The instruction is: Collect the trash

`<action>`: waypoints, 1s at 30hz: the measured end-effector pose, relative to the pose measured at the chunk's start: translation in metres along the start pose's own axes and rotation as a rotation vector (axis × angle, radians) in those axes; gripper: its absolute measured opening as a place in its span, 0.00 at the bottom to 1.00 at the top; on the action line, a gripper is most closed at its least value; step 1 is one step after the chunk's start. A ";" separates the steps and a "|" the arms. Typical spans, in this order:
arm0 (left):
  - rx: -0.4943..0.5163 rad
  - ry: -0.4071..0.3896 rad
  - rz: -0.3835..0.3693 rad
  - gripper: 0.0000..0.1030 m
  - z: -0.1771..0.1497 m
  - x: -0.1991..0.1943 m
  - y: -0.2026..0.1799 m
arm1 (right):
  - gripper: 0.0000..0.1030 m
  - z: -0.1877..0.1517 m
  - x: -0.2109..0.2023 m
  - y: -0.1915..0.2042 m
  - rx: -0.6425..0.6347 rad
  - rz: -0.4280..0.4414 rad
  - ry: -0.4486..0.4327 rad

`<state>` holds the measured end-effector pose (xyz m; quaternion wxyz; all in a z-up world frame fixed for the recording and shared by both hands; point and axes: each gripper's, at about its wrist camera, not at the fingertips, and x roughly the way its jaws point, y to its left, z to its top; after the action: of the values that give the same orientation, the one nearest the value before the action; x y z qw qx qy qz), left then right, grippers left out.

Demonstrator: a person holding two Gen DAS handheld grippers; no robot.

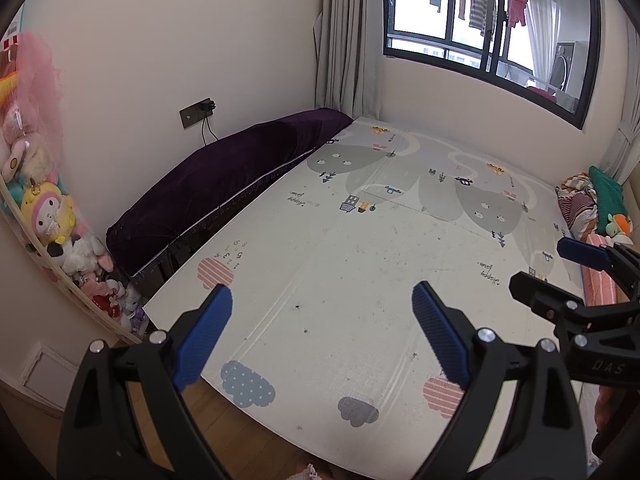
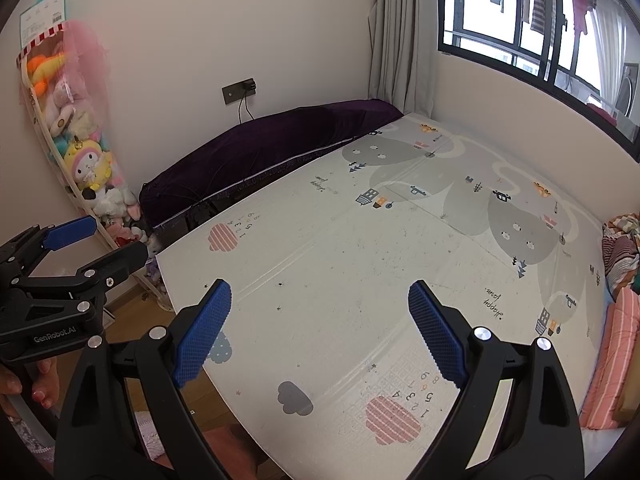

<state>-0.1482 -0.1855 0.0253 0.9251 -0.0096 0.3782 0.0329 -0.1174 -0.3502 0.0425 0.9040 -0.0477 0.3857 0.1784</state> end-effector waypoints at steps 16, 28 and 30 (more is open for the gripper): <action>0.005 -0.004 0.002 0.89 0.002 0.001 0.001 | 0.85 0.004 0.004 -0.001 -0.006 -0.001 0.002; 0.002 -0.005 0.001 0.89 0.002 -0.001 0.001 | 0.85 0.004 0.006 0.000 -0.009 0.000 0.000; 0.001 -0.004 -0.004 0.89 0.002 -0.001 0.002 | 0.85 0.004 0.005 0.000 -0.010 0.001 0.001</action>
<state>-0.1474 -0.1834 0.0276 0.9259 -0.0098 0.3765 0.0310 -0.1116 -0.3475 0.0413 0.9035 -0.0524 0.3850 0.1806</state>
